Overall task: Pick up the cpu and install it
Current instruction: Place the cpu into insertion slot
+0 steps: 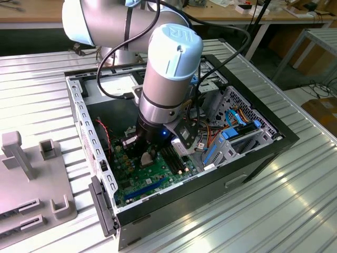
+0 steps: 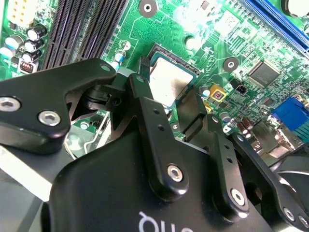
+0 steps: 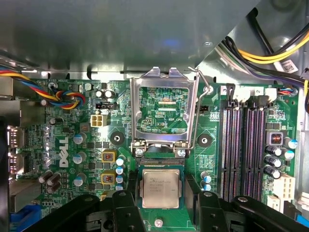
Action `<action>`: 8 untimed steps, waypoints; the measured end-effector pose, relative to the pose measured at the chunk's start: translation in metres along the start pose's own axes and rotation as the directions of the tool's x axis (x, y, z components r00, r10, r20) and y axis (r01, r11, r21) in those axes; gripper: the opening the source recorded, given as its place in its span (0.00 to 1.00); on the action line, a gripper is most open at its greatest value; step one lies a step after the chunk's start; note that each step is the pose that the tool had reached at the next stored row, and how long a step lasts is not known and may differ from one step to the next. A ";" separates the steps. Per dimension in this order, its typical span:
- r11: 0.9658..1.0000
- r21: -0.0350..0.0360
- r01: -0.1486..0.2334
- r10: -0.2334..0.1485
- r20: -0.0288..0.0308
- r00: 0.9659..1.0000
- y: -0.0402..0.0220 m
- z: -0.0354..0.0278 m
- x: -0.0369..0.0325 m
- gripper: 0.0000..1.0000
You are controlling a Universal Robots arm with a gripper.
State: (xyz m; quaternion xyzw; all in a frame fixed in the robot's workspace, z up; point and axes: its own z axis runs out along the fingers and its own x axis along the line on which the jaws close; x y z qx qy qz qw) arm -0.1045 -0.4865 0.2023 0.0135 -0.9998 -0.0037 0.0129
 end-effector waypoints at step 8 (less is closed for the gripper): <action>1.000 0.000 0.000 0.000 -0.001 1.000 -0.0001 0.0015 0.0001 0.47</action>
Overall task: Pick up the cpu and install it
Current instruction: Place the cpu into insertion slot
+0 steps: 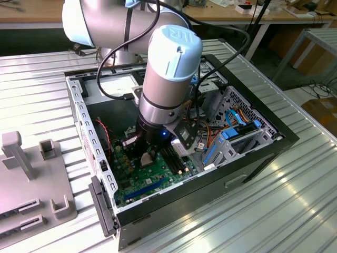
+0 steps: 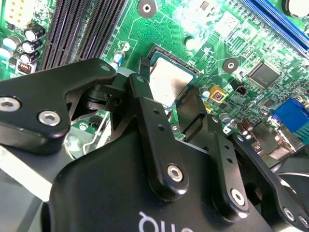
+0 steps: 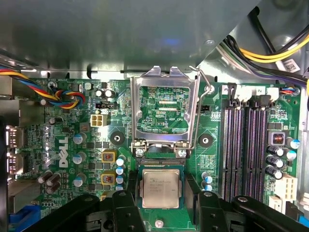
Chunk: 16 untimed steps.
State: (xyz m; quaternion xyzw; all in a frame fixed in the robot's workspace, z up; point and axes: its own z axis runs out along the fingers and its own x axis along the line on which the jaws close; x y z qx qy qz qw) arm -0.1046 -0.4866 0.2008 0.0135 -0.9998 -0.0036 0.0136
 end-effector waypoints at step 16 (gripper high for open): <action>1.000 0.000 -0.001 0.001 0.000 1.000 0.0010 0.0026 -0.0001 0.47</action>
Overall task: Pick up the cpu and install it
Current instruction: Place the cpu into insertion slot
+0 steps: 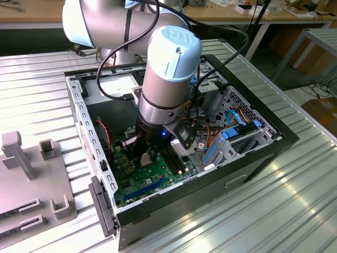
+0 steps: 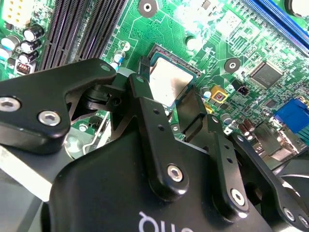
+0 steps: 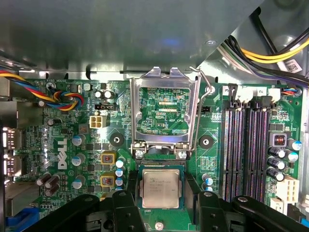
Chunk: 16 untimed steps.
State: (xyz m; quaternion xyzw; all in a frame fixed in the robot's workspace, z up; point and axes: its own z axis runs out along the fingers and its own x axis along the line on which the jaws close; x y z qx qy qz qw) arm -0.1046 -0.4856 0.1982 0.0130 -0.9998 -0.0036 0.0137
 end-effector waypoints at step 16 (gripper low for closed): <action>1.000 0.000 -0.002 0.002 0.000 1.000 0.0000 0.0002 0.0000 0.47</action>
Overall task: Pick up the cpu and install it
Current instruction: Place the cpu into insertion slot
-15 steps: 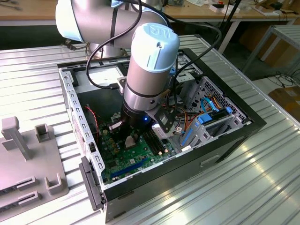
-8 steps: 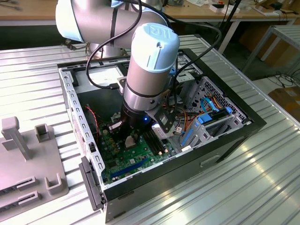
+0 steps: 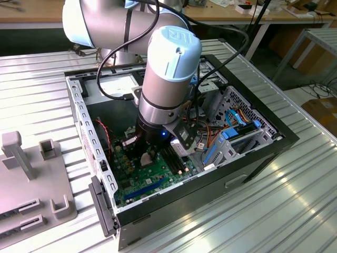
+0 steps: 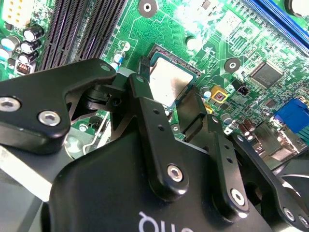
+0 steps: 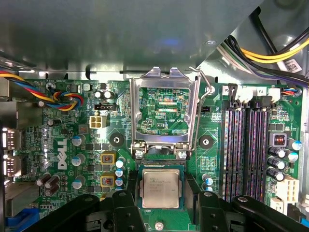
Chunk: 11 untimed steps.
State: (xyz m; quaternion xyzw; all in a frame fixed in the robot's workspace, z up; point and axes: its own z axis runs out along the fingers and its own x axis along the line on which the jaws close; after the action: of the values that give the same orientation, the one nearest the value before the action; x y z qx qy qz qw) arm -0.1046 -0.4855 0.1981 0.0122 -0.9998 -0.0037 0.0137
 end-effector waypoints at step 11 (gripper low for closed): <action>1.000 0.000 -0.001 0.001 0.000 1.000 -0.0001 0.0000 -0.0039 0.60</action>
State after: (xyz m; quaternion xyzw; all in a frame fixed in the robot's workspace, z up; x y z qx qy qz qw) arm -0.1007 -0.4856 0.1979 0.0116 -0.9998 -0.0037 0.0137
